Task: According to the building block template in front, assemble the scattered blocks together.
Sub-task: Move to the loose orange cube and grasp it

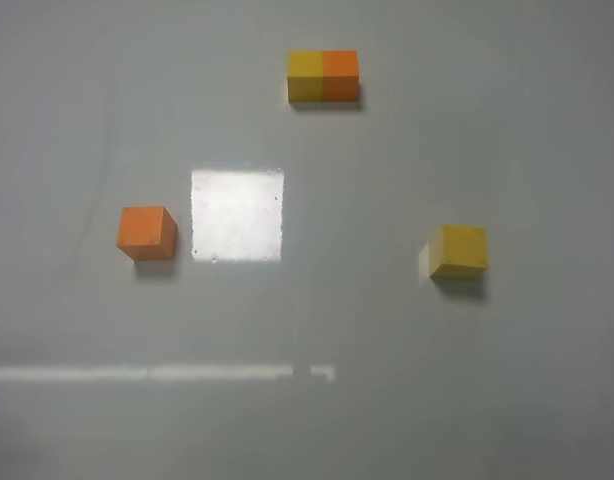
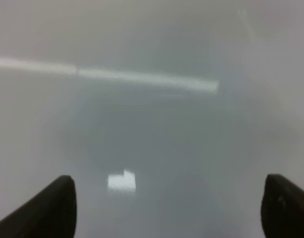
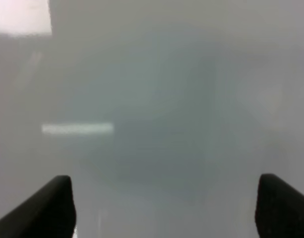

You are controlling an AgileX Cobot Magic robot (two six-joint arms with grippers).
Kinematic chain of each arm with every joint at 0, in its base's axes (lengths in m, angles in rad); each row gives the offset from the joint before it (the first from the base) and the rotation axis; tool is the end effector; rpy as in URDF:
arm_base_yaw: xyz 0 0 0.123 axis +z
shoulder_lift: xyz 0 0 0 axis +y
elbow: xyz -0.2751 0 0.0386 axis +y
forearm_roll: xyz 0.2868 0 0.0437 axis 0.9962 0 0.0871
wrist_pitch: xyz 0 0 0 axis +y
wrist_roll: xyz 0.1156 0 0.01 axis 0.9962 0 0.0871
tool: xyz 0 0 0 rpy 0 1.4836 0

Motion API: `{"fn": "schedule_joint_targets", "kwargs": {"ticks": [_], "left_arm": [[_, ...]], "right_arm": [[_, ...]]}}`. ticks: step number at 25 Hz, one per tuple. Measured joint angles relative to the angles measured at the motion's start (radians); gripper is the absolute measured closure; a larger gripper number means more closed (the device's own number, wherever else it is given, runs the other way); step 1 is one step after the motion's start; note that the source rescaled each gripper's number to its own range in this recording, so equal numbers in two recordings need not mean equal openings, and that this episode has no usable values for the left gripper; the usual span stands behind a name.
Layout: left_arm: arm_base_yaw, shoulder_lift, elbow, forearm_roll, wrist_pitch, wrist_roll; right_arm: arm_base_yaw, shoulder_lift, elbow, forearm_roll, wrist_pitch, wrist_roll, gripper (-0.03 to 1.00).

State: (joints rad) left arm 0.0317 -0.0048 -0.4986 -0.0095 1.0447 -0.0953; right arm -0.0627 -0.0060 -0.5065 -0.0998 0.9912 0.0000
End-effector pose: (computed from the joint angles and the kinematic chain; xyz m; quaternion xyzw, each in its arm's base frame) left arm 0.0591 0.0009 0.2859 -0.0537 0.8464 -0.0216 0.5294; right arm 0.0594 -0.0134 0.2947 0.0265 0.8297 -0.0673 0.5535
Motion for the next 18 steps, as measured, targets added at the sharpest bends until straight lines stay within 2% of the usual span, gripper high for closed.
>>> {"fn": "schedule_joint_targets", "kwargs": {"ticks": [18], "left_arm": [[0.000, 0.000, 0.000, 0.000, -0.001, 0.001]], "right_arm": [[0.000, 0.000, 0.000, 0.000, 0.000, 0.000, 0.28]]}}
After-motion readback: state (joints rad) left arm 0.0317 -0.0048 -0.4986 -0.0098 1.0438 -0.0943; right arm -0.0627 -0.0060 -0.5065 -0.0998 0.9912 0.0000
